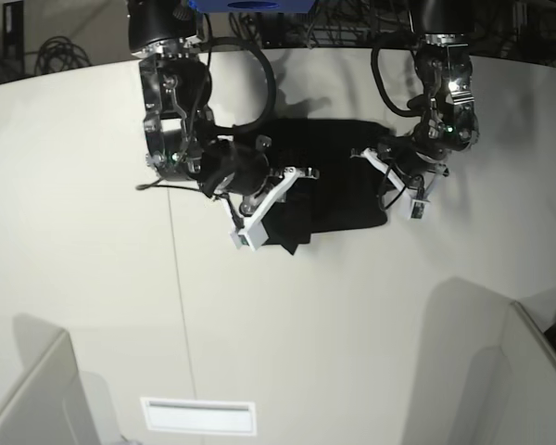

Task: Fold the T-shirt properly
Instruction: 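Fold the strip end in the right gripper over toward the left gripper, then open the left gripper and lift it away from the shirt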

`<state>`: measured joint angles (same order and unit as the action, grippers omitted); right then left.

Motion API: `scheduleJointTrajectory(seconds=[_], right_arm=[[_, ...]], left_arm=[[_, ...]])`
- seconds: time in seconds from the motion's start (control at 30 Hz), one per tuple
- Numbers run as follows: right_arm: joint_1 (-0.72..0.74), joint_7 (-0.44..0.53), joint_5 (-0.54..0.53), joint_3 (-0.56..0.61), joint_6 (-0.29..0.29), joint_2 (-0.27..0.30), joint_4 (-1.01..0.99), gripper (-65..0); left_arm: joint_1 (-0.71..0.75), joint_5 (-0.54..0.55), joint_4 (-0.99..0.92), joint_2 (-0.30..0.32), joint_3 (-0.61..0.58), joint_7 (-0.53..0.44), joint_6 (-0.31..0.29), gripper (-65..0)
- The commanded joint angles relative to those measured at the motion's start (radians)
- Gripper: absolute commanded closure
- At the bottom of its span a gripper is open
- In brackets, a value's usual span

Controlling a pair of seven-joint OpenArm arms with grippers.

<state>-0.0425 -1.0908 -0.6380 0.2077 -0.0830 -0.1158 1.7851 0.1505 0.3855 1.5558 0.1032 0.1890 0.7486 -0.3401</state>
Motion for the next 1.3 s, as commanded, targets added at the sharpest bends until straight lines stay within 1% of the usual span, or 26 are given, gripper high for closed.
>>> scheduleJointTrajectory(seconds=[0.0,0.13,0.23,0.3,0.4,0.43,0.63,0.8,0.9,0.93,1.07,1.27], right_arm=[[0.017,0.028,-0.041,0.005,-0.001,-0.012,0.015,0.0],[0.026,0.073,-0.052,0.005,-0.001,-0.012,-0.038,0.0],[0.028,0.082,-0.055,0.005,0.001,-0.012,-0.075,0.0],[0.026,0.082,-0.098,0.005,0.002,-0.012,-0.078,0.0],[0.025,0.079,-0.197,0.005,-0.001,-0.012,-0.074,0.0],[0.026,0.077,-0.210,0.006,-0.002,-0.012,-0.074,0.0],[0.022,0.074,-0.214,0.006,-0.002,-0.012,-0.083,0.0],[0.029,0.084,-0.214,0.094,0.004,-0.012,-0.083,0.0],[0.046,0.085,-0.214,0.105,0.002,-0.014,-0.112,0.0],[0.054,0.096,-0.214,0.105,0.001,-0.014,-0.132,0.0],[0.063,0.196,-0.210,0.140,-0.001,-0.011,-0.179,0.0],[0.065,0.209,-0.205,0.140,-0.002,-0.011,-0.181,0.0]], left_arm=[[0.004,-0.018,0.010,0.007,0.000,0.027,0.005,0.0],[0.005,-0.018,0.030,0.007,0.002,0.027,0.005,0.0],[0.024,-0.018,0.059,0.014,0.004,0.027,0.005,0.0],[0.025,-0.018,0.059,0.019,0.004,0.027,0.005,0.0],[0.025,-0.018,0.056,0.017,0.004,0.027,0.005,0.0],[0.025,-0.018,0.058,0.017,0.004,0.027,0.005,0.0],[0.025,-0.016,0.058,0.014,0.002,0.027,0.005,0.0],[0.021,-0.016,0.058,0.014,-0.004,0.027,0.005,0.0],[0.021,-0.016,0.058,0.014,-0.004,0.027,0.005,0.0],[0.021,-0.016,0.058,0.014,-0.004,0.027,0.005,0.0],[0.027,-0.016,0.061,0.014,0.000,0.027,0.005,0.0],[0.027,-0.016,0.064,0.019,0.004,0.027,0.005,0.0]])
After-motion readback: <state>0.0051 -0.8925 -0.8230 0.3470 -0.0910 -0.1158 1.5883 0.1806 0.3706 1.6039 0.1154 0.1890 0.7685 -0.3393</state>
